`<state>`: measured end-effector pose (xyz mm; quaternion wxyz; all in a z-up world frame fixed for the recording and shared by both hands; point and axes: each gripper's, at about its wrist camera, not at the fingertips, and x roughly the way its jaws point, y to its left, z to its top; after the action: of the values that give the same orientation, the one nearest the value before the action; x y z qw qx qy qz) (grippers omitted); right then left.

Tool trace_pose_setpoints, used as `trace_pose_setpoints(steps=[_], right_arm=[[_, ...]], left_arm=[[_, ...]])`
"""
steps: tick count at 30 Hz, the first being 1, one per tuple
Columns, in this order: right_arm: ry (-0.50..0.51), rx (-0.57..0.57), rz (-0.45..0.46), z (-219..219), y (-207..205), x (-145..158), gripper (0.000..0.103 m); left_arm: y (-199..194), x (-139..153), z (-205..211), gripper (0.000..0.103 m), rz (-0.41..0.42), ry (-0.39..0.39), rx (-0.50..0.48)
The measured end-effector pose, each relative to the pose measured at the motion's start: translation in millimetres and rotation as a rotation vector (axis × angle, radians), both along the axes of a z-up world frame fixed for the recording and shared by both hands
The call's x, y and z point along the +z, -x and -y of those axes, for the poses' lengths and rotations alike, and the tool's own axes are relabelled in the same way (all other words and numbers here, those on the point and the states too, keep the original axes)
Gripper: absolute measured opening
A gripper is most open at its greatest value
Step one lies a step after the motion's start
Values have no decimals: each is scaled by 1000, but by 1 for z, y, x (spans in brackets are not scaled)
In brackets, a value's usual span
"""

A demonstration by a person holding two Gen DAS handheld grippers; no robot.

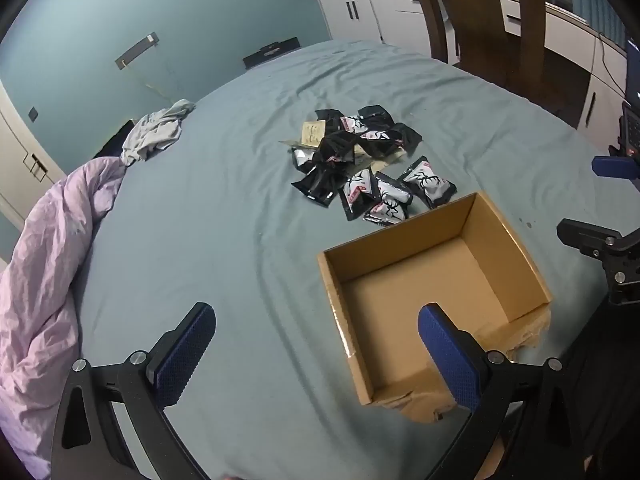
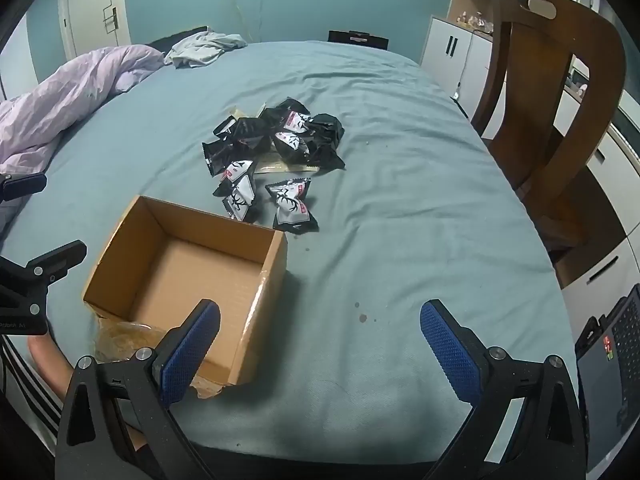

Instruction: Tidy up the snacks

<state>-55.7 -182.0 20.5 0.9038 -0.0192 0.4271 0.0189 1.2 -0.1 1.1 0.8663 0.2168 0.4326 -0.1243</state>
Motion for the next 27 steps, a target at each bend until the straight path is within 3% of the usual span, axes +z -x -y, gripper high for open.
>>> trace_pose_setpoints(steps=[27], right_arm=[[21, 8, -7, -5, -4, 4, 101]], left_arm=[[2, 0, 1, 103, -4, 5, -7]])
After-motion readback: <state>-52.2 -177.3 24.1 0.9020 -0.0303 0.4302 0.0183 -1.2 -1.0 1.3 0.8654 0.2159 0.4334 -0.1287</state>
